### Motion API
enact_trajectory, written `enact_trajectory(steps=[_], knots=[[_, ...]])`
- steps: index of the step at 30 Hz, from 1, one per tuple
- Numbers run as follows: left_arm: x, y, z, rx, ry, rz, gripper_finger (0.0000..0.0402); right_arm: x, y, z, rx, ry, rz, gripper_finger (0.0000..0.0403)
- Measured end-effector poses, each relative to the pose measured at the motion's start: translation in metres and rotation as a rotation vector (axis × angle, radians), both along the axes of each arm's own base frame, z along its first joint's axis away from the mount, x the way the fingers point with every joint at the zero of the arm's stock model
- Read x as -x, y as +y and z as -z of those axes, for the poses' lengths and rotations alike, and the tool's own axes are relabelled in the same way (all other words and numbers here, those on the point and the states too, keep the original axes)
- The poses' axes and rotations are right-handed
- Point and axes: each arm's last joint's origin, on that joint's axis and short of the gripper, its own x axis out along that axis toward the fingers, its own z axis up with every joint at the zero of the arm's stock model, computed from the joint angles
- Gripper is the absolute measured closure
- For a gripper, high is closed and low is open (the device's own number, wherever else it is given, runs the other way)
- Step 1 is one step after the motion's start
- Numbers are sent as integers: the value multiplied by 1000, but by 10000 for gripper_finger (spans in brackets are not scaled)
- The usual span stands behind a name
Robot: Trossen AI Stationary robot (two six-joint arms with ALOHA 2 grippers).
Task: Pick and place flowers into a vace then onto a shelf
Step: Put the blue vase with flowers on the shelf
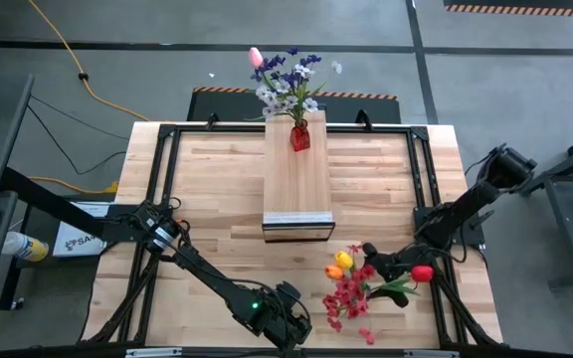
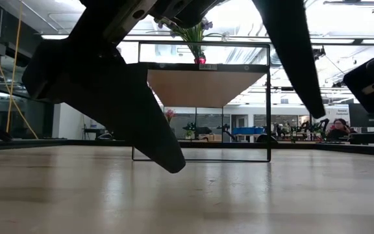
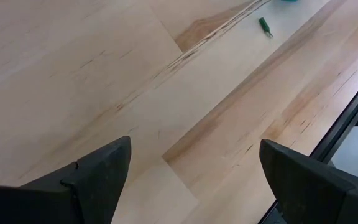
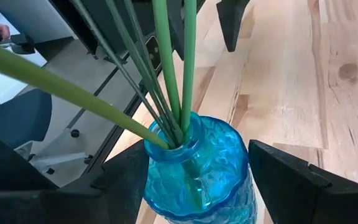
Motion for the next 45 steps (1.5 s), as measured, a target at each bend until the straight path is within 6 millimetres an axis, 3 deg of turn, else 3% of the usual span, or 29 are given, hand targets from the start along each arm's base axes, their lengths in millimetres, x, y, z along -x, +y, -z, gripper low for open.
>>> enact_trajectory(steps=[45], knots=[[1,1,1,-8,17,-7,16,-5,5,4,31,-78,-49,139]])
